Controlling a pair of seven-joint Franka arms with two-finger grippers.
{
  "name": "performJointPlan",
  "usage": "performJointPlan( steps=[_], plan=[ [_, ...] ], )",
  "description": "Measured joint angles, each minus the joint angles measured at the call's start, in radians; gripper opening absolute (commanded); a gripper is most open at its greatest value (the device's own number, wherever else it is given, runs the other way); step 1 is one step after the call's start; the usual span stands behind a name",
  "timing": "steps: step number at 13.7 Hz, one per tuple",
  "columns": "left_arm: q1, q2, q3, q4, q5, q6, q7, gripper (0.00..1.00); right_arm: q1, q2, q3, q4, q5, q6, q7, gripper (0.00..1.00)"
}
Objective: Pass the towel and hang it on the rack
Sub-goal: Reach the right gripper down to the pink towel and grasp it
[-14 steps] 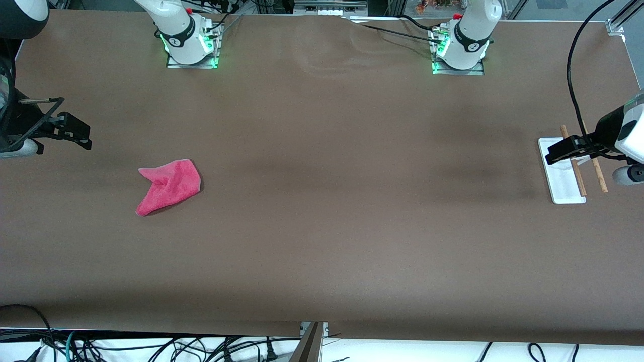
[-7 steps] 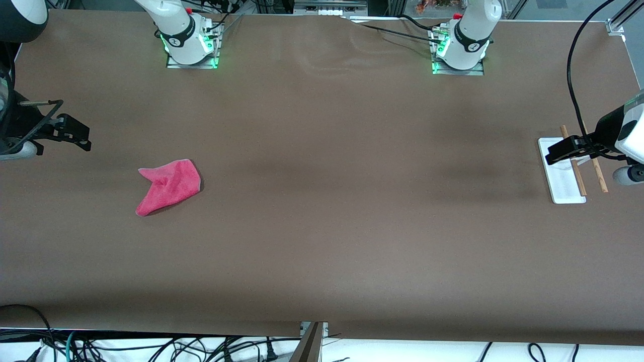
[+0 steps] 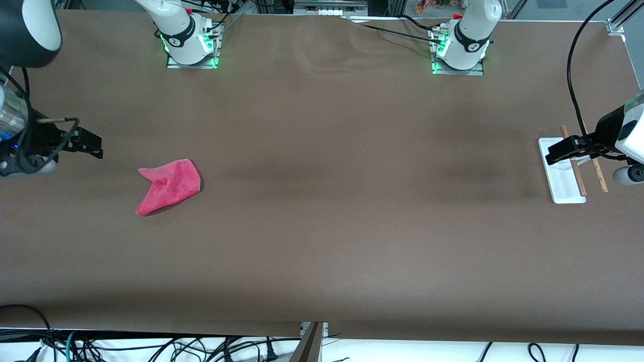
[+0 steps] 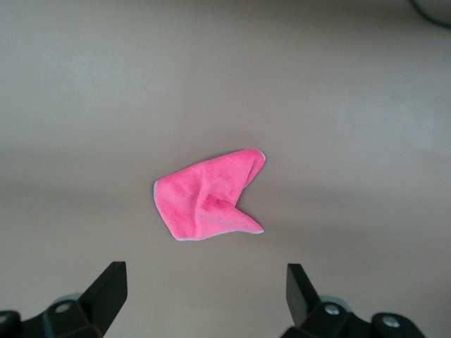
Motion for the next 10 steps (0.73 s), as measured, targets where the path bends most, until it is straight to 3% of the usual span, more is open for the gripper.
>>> performJointPlan(
  steps=[10],
  plan=[
    [0.001,0.0,0.0,0.0,0.0,0.0,0.0,1.0,-0.004,0.245,-0.005,-0.011,0.0,0.146,0.0,1.0]
  ],
)
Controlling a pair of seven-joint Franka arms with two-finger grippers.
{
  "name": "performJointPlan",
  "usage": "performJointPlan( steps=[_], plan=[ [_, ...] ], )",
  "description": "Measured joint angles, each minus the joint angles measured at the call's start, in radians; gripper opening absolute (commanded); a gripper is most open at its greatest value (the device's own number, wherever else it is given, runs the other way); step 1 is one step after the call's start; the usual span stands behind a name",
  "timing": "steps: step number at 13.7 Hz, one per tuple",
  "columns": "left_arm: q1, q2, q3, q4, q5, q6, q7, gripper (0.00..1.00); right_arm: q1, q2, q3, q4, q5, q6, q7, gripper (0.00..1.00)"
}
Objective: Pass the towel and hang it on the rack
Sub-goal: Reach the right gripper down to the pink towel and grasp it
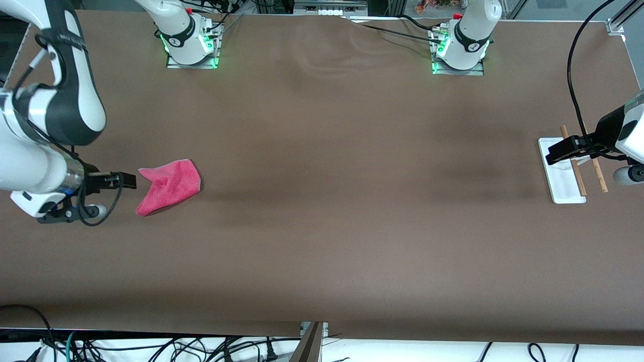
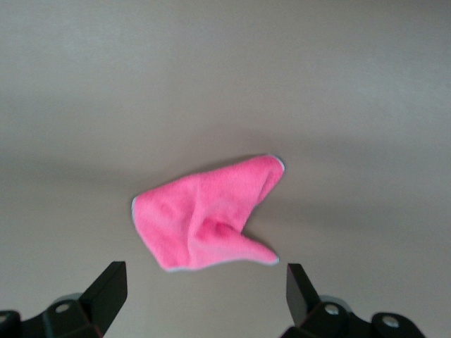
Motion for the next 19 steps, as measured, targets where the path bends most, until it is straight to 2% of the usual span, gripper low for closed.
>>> performJointPlan(
  steps=[7,12,13,15,16,18,19],
  plan=[
    [0.0,0.0,0.0,0.0,0.0,0.0,0.0,1.0,0.0,0.133,0.0,-0.064,0.0,0.176,0.001,1.0],
    [0.0,0.0,0.0,0.0,0.0,0.0,0.0,1.0,0.001,0.195,0.0,-0.13,0.0,0.308,0.056,1.0],
    [0.0,0.0,0.0,0.0,0.0,0.0,0.0,1.0,0.001,0.203,0.0,-0.142,0.0,0.323,0.059,0.98],
    [0.0,0.0,0.0,0.0,0.0,0.0,0.0,1.0,0.001,0.212,0.0,-0.155,0.0,0.329,0.061,0.61],
    [0.0,0.0,0.0,0.0,0.0,0.0,0.0,1.0,0.001,0.213,0.0,-0.158,0.0,0.329,0.061,0.46],
    [0.0,0.0,0.0,0.0,0.0,0.0,0.0,1.0,0.001,0.213,0.0,-0.162,0.0,0.32,0.063,0.2],
    [0.0,0.0,0.0,0.0,0.0,0.0,0.0,1.0,0.0,0.213,0.0,-0.162,0.0,0.31,0.063,0.16]
  ],
)
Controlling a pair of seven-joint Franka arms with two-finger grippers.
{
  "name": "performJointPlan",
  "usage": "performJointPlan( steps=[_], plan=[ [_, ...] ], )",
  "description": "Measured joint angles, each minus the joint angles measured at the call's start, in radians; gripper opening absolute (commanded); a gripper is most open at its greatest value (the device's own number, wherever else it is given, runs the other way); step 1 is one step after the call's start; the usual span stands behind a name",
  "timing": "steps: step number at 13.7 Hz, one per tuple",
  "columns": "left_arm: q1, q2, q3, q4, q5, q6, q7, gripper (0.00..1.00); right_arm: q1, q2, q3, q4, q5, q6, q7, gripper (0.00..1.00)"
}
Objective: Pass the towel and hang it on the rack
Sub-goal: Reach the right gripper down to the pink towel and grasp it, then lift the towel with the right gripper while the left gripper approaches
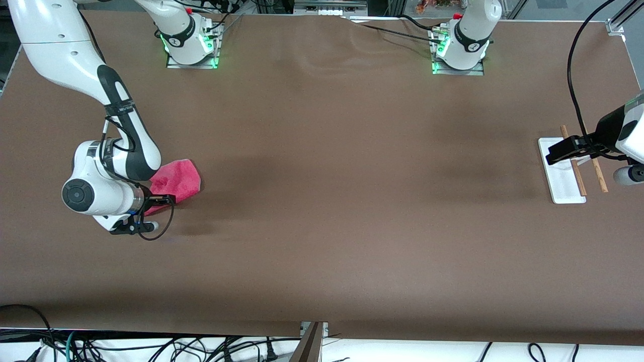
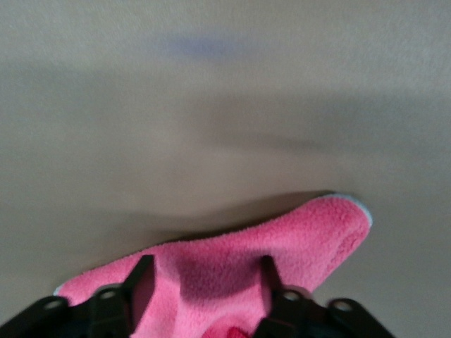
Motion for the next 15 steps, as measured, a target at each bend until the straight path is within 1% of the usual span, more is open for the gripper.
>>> performJointPlan(
  steps=[1,3,7,9,11,13,15],
  plan=[
    [0.0,0.0,0.0,0.0,0.0,0.0,0.0,1.0,0.0,0.0,0.0,0.0,0.0,-0.008,0.001,0.13],
    [0.0,0.0,0.0,0.0,-0.001,0.0,0.0,1.0,0.0,0.0,0.0,0.0,0.0,-0.022,0.002,0.0],
    [0.0,0.0,0.003,0.0,-0.005,0.0,0.0,1.0,-0.001,0.0,-0.001,0.003,0.0,-0.039,0.003,0.0],
    [0.0,0.0,0.005,0.0,-0.005,0.0,0.0,1.0,0.0,-0.005,0.0,0.03,0.0,-0.051,0.003,0.0],
    [0.0,0.0,0.005,0.0,-0.005,0.0,0.0,1.0,0.002,-0.02,0.004,0.105,0.0,-0.127,0.003,0.0],
    [0.001,0.0,0.007,0.0,-0.006,0.001,0.0,1.0,0.004,-0.037,0.011,0.219,0.0,-0.228,0.003,0.0],
    [0.002,0.0,0.006,0.0,-0.019,0.002,0.0,1.0,0.014,-0.061,0.034,0.323,0.001,-0.304,0.003,0.0]
  ],
)
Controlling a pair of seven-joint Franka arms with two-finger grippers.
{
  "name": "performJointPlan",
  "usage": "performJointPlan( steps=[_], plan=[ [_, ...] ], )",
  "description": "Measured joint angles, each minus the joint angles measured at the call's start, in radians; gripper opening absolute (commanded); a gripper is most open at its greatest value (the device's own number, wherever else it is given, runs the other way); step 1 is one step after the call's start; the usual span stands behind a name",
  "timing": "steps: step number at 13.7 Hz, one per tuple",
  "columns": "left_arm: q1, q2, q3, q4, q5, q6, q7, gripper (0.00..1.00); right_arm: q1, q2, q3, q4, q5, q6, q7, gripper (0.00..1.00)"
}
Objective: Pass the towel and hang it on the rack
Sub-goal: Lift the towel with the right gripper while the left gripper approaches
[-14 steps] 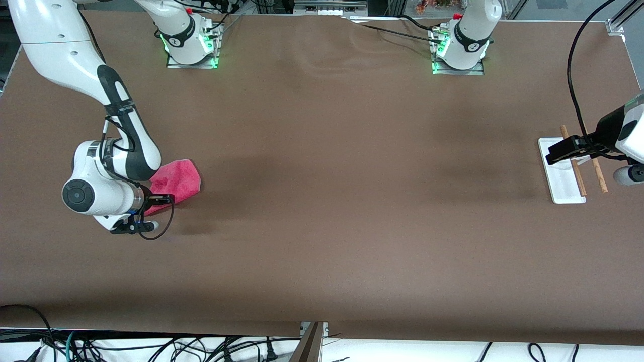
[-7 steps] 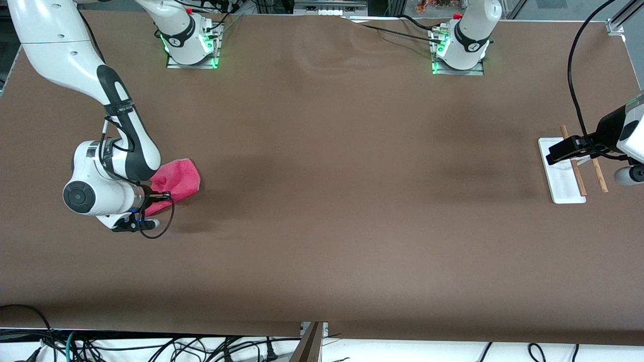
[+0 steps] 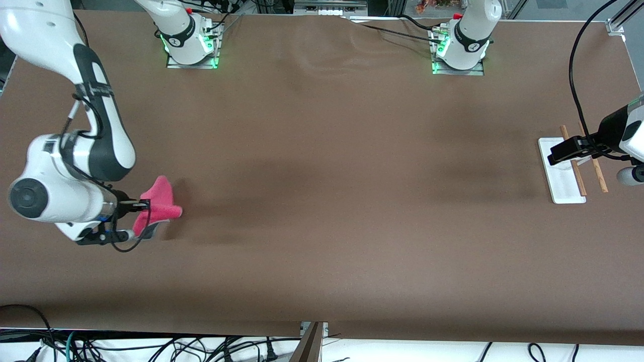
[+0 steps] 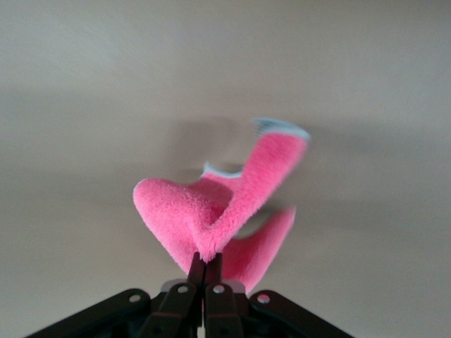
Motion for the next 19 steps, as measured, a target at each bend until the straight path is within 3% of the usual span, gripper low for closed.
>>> performJointPlan(
  steps=[3,6,12,19],
  plan=[
    [-0.002,0.0,-0.008,0.011,-0.007,0.002,0.0,1.0,0.057,-0.02,0.038,0.117,0.001,-0.045,0.031,0.0],
    [-0.004,0.003,-0.009,0.014,-0.068,0.002,0.0,1.0,0.161,-0.019,0.06,0.188,0.002,-0.04,0.199,0.0],
    [-0.004,0.036,-0.01,0.013,-0.084,0.002,0.0,1.0,0.38,-0.013,0.068,0.204,0.002,0.025,0.502,0.0],
    [-0.04,0.186,-0.017,0.012,-0.084,0.022,0.0,1.0,0.564,-0.012,0.069,0.208,0.001,0.177,0.725,0.0]
  ],
)
